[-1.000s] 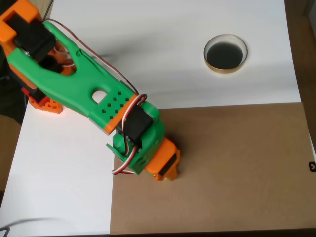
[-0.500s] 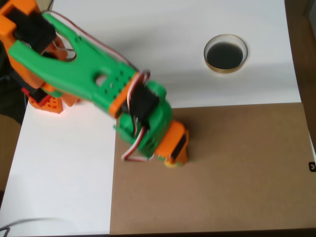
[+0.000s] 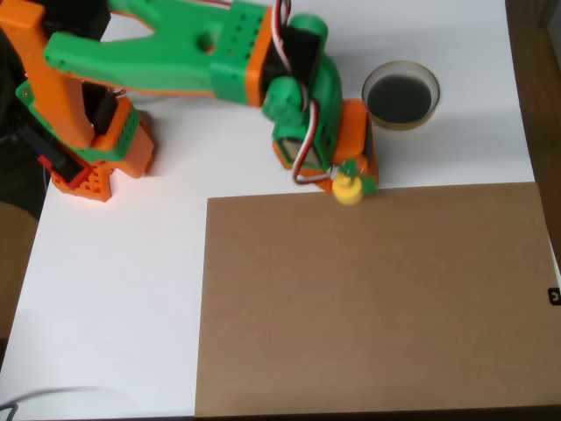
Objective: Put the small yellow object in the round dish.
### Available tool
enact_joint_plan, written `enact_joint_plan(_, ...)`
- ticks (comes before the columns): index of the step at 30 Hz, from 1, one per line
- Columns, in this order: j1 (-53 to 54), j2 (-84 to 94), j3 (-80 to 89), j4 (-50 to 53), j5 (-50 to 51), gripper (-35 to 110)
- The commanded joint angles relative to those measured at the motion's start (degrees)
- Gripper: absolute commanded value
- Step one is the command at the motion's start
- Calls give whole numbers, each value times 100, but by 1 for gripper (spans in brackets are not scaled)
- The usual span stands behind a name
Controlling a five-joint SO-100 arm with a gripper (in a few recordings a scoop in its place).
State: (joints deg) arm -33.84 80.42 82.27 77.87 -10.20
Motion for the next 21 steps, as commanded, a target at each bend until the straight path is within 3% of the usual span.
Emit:
enact_joint_plan(1,-483,404,-360,70,-158,0)
enact_joint_plan(21,-2241,-554,-1494,-237,202,0)
